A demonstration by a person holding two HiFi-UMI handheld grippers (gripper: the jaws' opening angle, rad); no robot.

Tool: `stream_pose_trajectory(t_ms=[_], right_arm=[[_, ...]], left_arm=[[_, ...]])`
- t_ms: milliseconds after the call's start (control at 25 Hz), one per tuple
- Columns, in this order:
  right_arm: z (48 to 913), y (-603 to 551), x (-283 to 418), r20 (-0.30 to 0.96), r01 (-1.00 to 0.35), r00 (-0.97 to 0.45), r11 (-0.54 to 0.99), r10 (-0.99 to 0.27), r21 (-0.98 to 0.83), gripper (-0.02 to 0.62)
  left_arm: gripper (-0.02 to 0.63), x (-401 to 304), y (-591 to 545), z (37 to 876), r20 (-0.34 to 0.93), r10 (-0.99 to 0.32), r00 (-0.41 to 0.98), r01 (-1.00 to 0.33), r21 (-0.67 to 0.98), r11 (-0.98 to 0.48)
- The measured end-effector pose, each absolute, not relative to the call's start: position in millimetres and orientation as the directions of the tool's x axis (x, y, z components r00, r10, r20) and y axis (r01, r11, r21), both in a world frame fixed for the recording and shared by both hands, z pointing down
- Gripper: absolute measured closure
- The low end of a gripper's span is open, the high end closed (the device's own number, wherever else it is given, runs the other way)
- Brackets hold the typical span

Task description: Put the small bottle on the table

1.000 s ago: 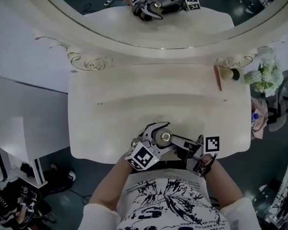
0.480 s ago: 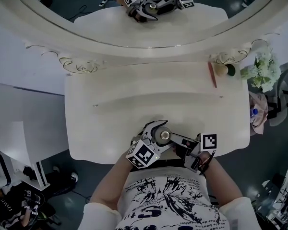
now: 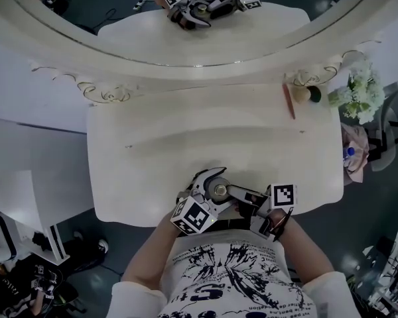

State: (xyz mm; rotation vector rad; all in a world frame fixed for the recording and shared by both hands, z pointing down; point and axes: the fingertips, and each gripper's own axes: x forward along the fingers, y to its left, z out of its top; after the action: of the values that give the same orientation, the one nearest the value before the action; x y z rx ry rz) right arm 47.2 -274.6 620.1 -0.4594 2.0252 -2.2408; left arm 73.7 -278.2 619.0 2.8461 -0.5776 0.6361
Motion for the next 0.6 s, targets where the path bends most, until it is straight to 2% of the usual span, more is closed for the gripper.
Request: stream_pose_trajectory(t_ms=[160,360,400,480,600], right_arm=[[625,-268,43,0.246,-0.227,-0.943,-0.107,-0.224,-0.968,0.373],[620,-267,44,0.261,-0.244,-0.935,-0.1,-0.242,-0.965,0.387],[613,-269,44,0.244,-0.231,-0.935,-0.08,-0.258,-0.97,0.408],[592,-275,41,0.183,-0.182,-0.934,-0.033,-0.306,-0.983,0.503],[565,-279,41,0.149,-0.168,-0.922,0.022,-0.356,-0.985,0.538]], left_arm=[[0.253,64,-275,614,0.444,-0.388,0.808,-0.449,0.036,-0.893],[0.253,52,-272,602,0.43,-0.427,0.795,-0.474,0.004,-0.88],[0.253,49,-271,601,0.435,-0.433,0.789,-0.478,-0.008,-0.879],[0.253,43,-269,596,0.441,-0.446,0.779,-0.484,-0.029,-0.874],[0.253,36,-265,578,0.408,-0.483,0.775,-0.516,-0.033,-0.856]])
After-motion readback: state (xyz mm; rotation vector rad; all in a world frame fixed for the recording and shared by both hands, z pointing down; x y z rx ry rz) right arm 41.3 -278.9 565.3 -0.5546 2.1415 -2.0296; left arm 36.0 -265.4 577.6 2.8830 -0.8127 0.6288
